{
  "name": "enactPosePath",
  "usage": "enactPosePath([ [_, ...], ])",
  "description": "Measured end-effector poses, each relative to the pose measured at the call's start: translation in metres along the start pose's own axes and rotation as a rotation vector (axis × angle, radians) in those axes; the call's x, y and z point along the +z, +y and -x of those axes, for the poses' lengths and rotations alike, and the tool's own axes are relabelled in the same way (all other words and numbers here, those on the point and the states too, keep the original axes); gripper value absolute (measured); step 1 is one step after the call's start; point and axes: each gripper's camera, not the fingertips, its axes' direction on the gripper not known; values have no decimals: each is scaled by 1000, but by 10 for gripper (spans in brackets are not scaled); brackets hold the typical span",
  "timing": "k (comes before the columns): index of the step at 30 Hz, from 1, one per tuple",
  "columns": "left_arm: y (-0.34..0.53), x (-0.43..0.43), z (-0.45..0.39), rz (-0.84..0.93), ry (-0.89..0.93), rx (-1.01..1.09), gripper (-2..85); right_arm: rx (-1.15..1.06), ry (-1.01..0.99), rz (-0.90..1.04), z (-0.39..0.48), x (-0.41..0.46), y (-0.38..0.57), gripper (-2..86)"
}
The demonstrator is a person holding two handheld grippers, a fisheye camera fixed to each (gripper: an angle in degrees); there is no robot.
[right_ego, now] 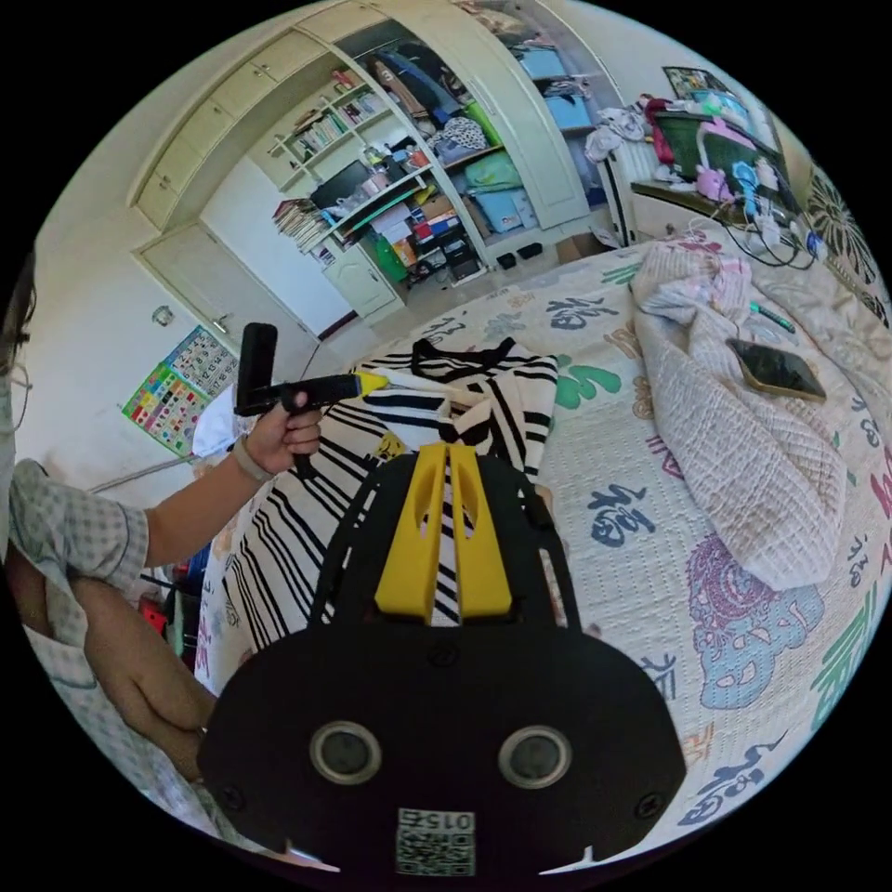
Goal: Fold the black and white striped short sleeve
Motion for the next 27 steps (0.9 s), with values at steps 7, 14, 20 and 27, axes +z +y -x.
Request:
enactPosePath([
  [7,32,-17,57,72,-115,-171,48,-161,33,216,53,73,30,-7],
  [14,41,-39,82,82,-137,-248,66,-224,65,429,65,99,48,-3],
  [20,27,-42,77,97,-159,-207,100,-260,270,293,65,85,31,82],
  [27,5,-14,85,202,-187,-184,37,-348,280,414,69,142,21,17],
])
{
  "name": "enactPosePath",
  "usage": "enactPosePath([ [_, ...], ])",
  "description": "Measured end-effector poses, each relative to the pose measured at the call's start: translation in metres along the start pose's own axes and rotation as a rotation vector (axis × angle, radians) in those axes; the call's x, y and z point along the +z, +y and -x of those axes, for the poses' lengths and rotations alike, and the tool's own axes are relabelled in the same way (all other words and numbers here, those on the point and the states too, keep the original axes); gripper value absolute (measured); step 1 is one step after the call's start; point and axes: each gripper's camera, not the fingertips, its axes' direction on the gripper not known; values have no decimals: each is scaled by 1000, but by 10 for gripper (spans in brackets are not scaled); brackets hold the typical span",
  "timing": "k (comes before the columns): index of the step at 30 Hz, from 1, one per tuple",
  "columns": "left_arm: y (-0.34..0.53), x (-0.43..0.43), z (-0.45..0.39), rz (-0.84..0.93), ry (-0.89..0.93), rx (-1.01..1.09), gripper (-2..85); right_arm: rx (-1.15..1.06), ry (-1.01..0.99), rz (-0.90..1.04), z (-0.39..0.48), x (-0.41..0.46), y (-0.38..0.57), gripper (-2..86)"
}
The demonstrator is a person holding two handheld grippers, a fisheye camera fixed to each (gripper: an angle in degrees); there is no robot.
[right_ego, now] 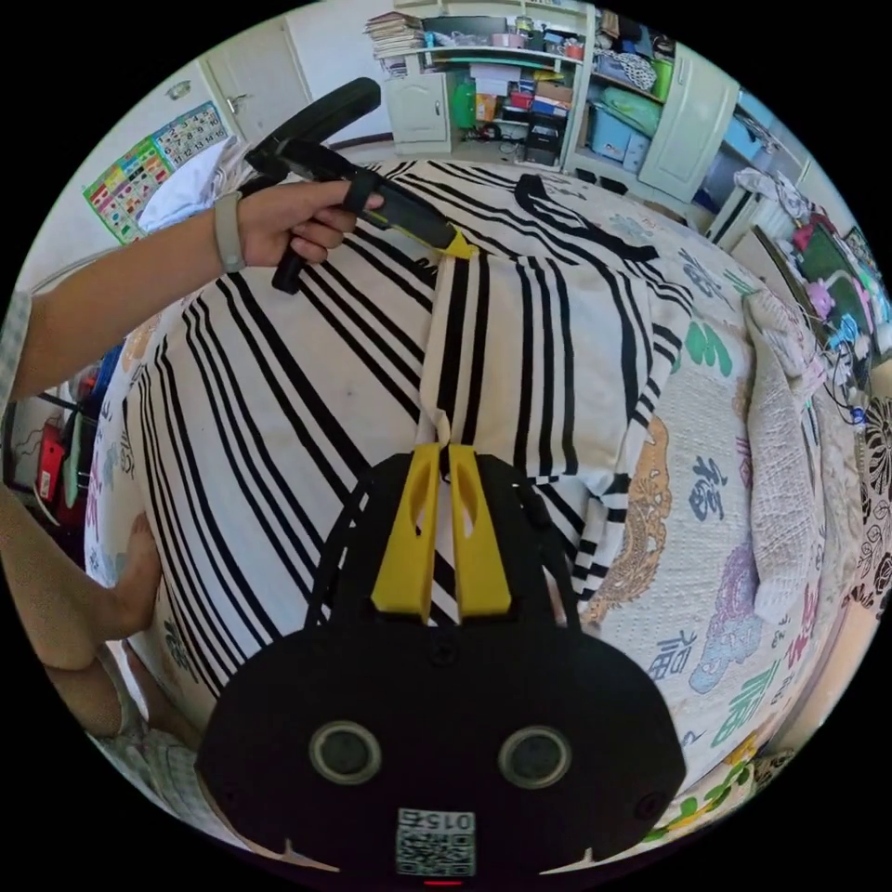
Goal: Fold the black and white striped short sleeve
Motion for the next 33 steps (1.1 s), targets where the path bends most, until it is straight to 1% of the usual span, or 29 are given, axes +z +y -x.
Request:
enactPosePath([
  [2,-2,-5,-3,48,-43,37,55,22,-33,-23,-8,-6,5,21],
  [4,-6,-17,-3,104,-86,41,94,145,-131,-83,-33,-21,16,35],
  [5,-8,-23,-3,93,-94,34,98,191,-148,-107,-42,-25,19,38],
  [6,-13,-35,-3,46,-87,34,106,299,-162,-147,-62,-31,27,46],
  [7,-22,-44,-5,-3,-50,43,108,420,-171,-158,-83,-31,34,56],
  [8,-28,-46,-6,-20,-28,46,109,474,-182,-159,-93,-29,38,61],
  [9,-43,-44,-9,-34,13,50,110,581,-235,-154,-112,-22,44,72],
  [10,-60,-36,-13,-26,50,63,110,670,-338,-151,-126,-12,50,80],
  [11,-68,-29,-16,-14,60,73,109,707,-395,-151,-132,-6,52,85],
  [12,-85,-13,-21,29,50,81,106,785,-494,-157,-141,6,57,89],
  [13,-99,6,-25,85,20,84,100,880,-577,-197,-148,17,65,88],
  [15,-114,31,-28,157,-1,84,90,1006,-679,-284,-157,30,76,74],
  [16,-120,43,-28,183,12,66,82,1073,-698,-312,-161,37,81,58],
  [17,-122,47,-27,185,18,52,78,1096,-698,-321,-163,40,83,46],
  [19,-126,50,-22,187,11,24,43,1126,-672,-350,-164,44,88,15],
  [21,-126,47,-18,192,19,31,15,1111,-652,-381,-163,41,91,7],
  [22,-124,41,-16,161,33,28,2,1111,-630,-410,-162,37,95,4],
  [24,-122,31,-18,128,45,54,-4,1107,-601,-455,-161,32,99,2],
  [25,-121,29,-22,126,12,86,-5,1108,-565,-482,-160,31,101,2],
  [27,-118,33,-26,148,-47,129,-5,1129,-505,-473,-160,36,100,4],
  [29,-114,34,-25,143,-65,141,-1,1135,-496,-449,-161,46,97,9],
  [31,-105,26,-19,118,-35,115,13,1135,-540,-457,-161,53,95,33],
  [32,-102,22,-18,108,-31,108,31,1134,-560,-451,-161,53,95,44],
  [33,-94,10,-14,84,-21,90,65,1124,-604,-450,-161,54,96,58],
])
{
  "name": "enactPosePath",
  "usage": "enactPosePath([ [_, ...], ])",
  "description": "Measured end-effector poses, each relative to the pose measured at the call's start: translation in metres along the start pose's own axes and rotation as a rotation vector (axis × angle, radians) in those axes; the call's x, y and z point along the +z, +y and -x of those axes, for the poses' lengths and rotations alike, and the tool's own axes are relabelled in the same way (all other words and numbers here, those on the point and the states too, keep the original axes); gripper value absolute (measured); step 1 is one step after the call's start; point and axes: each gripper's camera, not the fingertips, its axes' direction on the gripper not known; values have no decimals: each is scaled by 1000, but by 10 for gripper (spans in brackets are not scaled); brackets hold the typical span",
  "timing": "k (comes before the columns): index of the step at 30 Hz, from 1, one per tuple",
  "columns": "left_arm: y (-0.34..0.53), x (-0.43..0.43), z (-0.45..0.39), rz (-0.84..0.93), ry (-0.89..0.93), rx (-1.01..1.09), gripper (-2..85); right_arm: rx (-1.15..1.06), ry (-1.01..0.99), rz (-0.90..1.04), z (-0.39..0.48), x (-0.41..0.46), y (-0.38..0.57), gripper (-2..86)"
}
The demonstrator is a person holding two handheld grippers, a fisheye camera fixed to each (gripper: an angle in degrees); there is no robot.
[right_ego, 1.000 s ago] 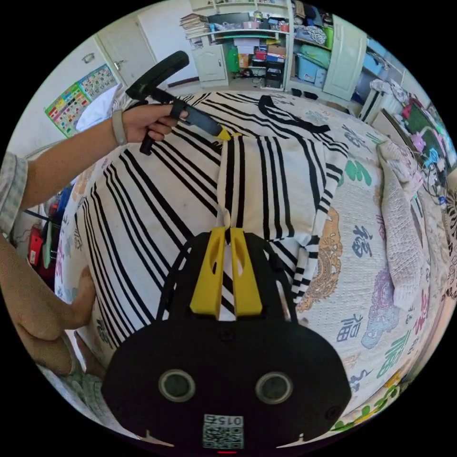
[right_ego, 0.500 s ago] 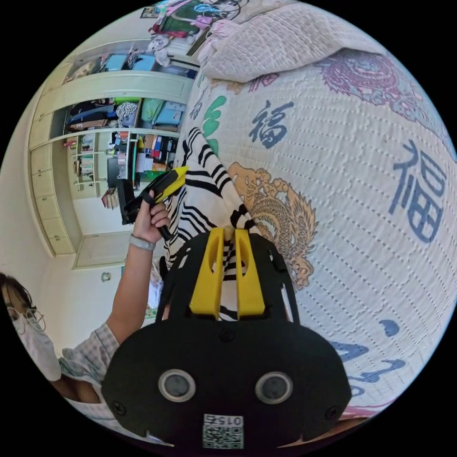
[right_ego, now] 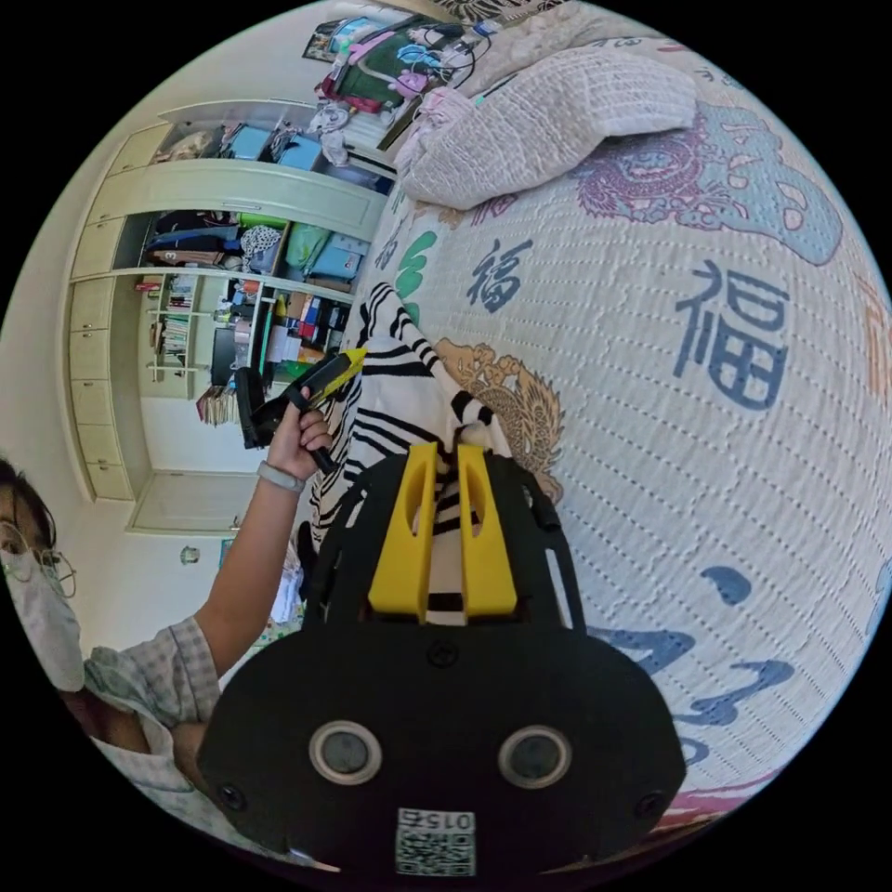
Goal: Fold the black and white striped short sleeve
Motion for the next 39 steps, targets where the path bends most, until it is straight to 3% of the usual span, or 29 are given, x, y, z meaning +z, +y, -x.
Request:
enactPosePath([
  [3,38,-30,3,-23,127,5,88,-26,-44,44,4,2,6,65],
  [8,104,-47,3,33,96,-1,74,-140,48,199,27,40,13,61],
  [10,122,-49,10,21,85,-18,26,-161,73,234,37,55,14,19],
  [15,143,-67,22,-13,101,-68,-4,-142,118,220,47,73,19,8],
  [22,183,-98,14,-12,100,-50,54,-153,22,229,70,100,31,64],
  [29,225,-120,9,-3,-6,-13,5,-224,163,277,99,149,44,20],
  [35,257,-148,7,-20,-45,-10,40,-247,177,309,129,179,51,51],
  [39,314,-215,19,-199,-32,-109,74,-400,394,230,175,170,59,62],
])
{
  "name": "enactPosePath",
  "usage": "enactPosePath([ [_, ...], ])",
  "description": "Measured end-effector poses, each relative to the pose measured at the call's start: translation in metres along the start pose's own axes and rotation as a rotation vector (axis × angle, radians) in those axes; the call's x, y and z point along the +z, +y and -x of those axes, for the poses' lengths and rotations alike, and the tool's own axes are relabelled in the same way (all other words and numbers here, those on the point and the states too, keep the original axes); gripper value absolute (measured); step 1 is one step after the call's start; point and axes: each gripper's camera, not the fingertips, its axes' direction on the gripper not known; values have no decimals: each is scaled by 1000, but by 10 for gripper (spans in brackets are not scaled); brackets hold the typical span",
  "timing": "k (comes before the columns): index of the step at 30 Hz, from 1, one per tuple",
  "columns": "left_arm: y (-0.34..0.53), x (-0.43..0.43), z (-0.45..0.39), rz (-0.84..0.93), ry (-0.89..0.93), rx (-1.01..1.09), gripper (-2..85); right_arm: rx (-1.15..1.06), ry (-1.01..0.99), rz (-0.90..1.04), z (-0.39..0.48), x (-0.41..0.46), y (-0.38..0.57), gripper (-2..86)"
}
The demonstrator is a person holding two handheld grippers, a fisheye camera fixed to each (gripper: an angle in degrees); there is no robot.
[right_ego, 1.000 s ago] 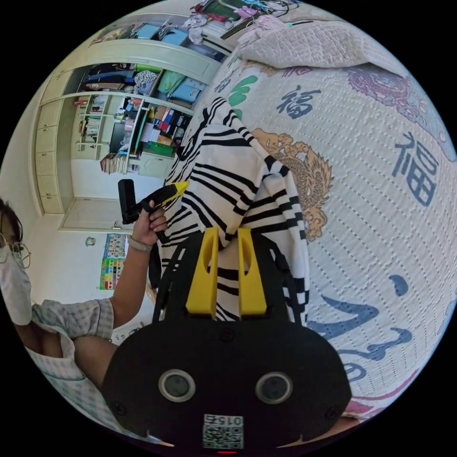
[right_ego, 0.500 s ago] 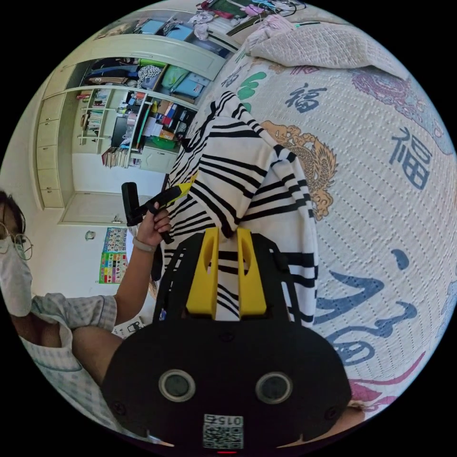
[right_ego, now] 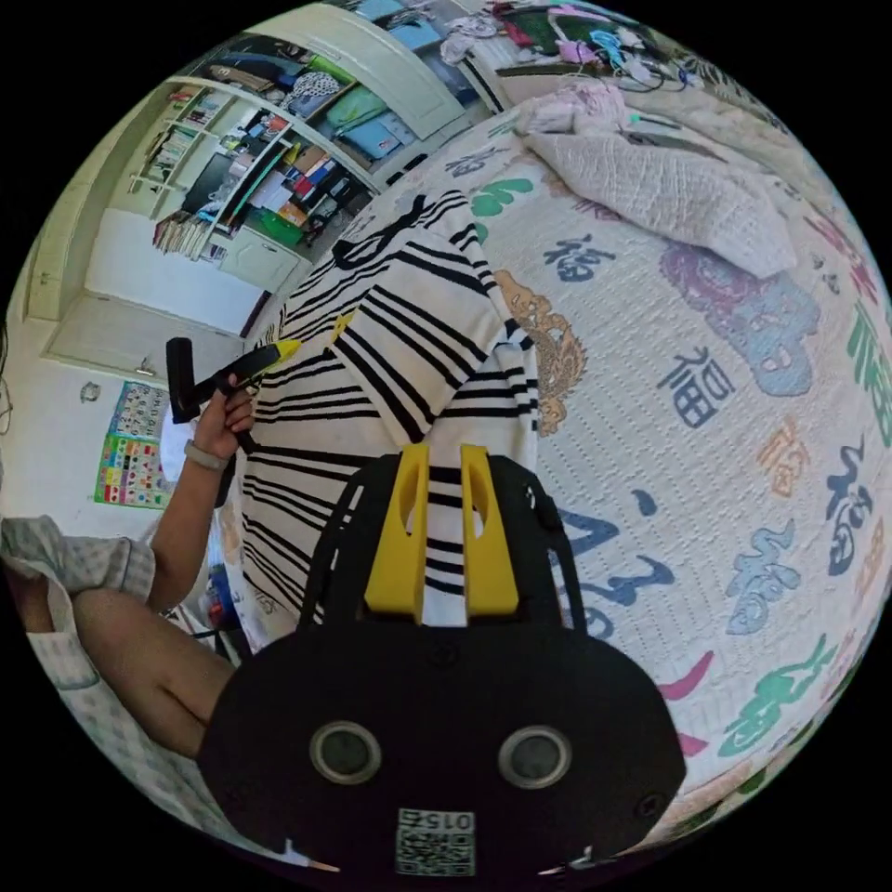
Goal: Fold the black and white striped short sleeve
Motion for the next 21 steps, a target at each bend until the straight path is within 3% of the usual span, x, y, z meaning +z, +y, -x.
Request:
enactPosePath([
  [5,79,-105,48,-222,-179,-248,83,-204,20,-53,74,-7,-43,59],
  [10,161,-183,110,-385,-306,-509,98,-496,-144,-1,210,59,-134,64],
  [17,214,-214,157,-494,-220,-625,104,-671,-175,216,385,192,-228,66],
  [21,222,-215,176,-515,-94,-594,107,-712,-54,291,476,271,-262,73],
])
